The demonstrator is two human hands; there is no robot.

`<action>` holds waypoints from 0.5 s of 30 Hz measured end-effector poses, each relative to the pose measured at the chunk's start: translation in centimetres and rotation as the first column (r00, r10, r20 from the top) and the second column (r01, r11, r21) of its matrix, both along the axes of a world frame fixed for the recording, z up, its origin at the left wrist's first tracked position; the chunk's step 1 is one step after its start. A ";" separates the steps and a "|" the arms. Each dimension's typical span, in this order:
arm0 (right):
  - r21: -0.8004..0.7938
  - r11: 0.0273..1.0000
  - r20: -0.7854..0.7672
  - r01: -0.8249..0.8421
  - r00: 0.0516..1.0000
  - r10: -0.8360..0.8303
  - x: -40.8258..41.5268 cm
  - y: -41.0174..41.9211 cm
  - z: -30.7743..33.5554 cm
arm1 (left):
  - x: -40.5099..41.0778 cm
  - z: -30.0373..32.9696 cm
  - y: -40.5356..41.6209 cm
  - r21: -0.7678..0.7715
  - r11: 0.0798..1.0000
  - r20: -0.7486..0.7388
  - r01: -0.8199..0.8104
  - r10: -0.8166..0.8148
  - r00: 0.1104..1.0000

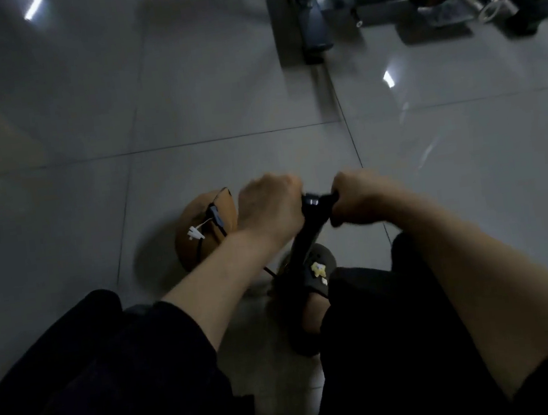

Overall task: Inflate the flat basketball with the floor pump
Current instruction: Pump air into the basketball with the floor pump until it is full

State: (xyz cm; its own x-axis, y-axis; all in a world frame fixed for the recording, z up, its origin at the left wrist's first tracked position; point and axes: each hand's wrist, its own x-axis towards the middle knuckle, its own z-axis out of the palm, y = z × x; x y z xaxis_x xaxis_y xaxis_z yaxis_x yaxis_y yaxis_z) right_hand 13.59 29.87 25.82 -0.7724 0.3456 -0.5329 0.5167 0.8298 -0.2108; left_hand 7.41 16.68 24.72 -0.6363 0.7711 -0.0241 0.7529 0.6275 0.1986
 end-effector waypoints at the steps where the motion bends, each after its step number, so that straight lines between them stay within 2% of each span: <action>1: -0.008 1.000 -0.039 0.026 0.999 -0.026 -0.4 0.6 1.7 | -0.5 1.7 0.6 0.041 0.999 -0.020 -0.006 0.007 1.000; 3: -0.014 0.999 -0.080 0.052 0.995 -0.053 -0.8 1.2 3.6 | -1.0 3.7 1.4 0.089 0.996 -0.052 -0.004 0.008 0.999; 5: 0.010 0.998 -0.065 0.057 0.996 -0.056 -0.8 1.0 2.8 | -0.9 2.9 1.5 0.079 0.997 -0.068 -0.019 0.025 0.997; 9: 0.029 0.999 0.038 0.029 0.999 -0.031 0.3 -1.5 -3.5 | 0.3 -3.5 0.2 -0.057 0.998 0.062 -0.026 0.030 0.998; 15: -0.035 0.998 0.123 0.059 0.991 -0.054 -1.3 -1.9 -8.8 | -1.0 -9.6 -0.5 -0.083 0.995 0.095 -0.060 0.068 0.993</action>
State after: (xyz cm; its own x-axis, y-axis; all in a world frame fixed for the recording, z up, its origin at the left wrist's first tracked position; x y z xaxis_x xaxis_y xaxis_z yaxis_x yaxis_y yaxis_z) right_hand 12.30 27.96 17.01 -0.6810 0.3643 -0.6352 0.5861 0.7912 -0.1746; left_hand 6.44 16.21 15.14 -0.6761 0.7217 -0.1487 0.6899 0.6908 0.2163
